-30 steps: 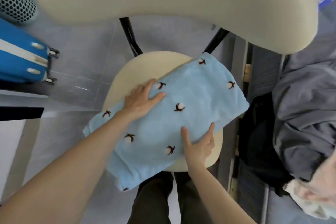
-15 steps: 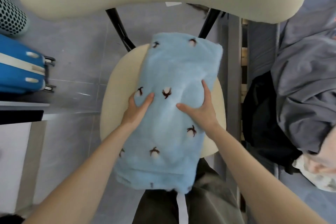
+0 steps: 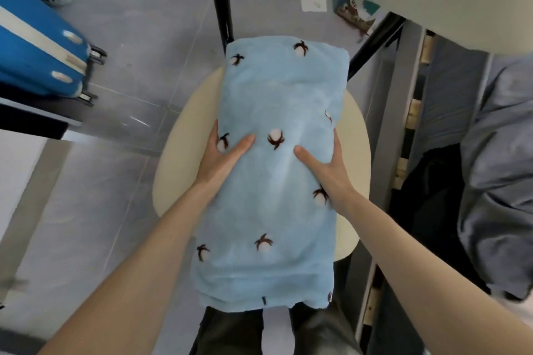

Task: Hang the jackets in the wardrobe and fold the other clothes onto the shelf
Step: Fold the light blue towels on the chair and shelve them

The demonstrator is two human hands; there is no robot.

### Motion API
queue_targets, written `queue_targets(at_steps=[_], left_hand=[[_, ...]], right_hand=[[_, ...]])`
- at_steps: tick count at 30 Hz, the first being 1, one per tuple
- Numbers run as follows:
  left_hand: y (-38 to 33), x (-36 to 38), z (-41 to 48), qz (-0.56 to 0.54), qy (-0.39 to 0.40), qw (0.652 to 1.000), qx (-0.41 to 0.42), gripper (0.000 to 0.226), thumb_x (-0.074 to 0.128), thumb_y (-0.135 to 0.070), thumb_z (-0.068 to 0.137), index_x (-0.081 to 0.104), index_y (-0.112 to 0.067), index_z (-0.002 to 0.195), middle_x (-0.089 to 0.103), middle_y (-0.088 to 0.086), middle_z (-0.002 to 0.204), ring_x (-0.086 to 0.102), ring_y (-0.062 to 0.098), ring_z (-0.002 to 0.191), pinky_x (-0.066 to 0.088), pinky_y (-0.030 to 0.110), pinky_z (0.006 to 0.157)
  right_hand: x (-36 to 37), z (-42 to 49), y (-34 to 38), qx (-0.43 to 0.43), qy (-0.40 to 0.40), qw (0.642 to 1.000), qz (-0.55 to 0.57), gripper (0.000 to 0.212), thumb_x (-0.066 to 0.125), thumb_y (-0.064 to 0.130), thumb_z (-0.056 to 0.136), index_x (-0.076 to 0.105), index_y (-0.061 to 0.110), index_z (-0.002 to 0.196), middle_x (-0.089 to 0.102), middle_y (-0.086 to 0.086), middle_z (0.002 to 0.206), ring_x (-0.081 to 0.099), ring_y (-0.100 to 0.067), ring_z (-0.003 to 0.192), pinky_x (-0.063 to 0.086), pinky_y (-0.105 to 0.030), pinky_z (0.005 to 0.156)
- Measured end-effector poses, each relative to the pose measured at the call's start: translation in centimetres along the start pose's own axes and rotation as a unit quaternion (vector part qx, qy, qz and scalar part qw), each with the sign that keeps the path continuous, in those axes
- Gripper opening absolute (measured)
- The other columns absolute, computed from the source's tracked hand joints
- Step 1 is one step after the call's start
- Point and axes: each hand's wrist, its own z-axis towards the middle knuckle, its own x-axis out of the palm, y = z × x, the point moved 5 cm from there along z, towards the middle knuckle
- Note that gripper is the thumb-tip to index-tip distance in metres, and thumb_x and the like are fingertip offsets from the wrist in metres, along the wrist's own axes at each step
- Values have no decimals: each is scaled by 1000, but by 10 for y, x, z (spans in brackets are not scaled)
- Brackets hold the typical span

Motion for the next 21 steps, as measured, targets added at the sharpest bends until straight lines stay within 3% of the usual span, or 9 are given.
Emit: queue_targets(at_steps=[3,6,8,11,13,18,21], left_hand=[[-7,-2,-10,-28,-11,1000,-4,64,78,-51,72,49,-47,128,61,-30,113,61,-12,96,49,11,75],[-23,-8,-36,-62,-29,998,-4,45,80,-47,71,53,-51,108,64,-37,93,63,-15,83,48,5,62],[-31,-13,-62,-94,-44,995,1,45,80,-51,67,55,-51,104,65,-39,90,64,-14,81,48,4,59],[-43,-22,-109,-151,-88,985,5,55,81,-58,55,58,-48,104,67,-35,93,66,-9,82,49,6,58],[-50,-27,-145,-181,-114,977,9,57,81,-58,53,59,-49,104,68,-33,93,67,-8,81,50,8,58],[-70,-41,-234,-238,-137,961,14,72,81,-57,63,56,-38,127,68,-16,115,68,6,99,55,27,81],[-73,-58,-285,-262,-167,950,19,50,77,-52,67,64,-36,113,72,-12,107,70,8,94,57,23,73]], right_hand=[[2,-3,10,-22,40,999,5,81,84,50,68,39,50,135,63,23,119,65,-3,105,57,-35,88],[-1,-19,23,-35,65,997,-4,77,83,50,69,41,49,134,65,20,119,66,-6,105,58,-35,86],[-4,-36,37,-41,84,995,-18,77,83,51,69,41,50,134,65,21,118,66,-5,104,58,-31,82],[-7,-70,66,-53,128,989,-45,75,83,52,68,43,52,132,66,22,115,67,-4,101,58,-26,74],[-8,-95,87,-63,165,982,-66,75,83,50,69,43,52,132,65,18,119,66,-9,105,58,-34,82],[3,-163,135,-95,257,954,-119,69,80,43,76,44,45,135,63,11,127,63,-17,114,53,-46,93],[19,-203,150,-101,288,940,-151,70,80,46,75,43,48,134,63,15,125,64,-12,112,54,-42,93]])
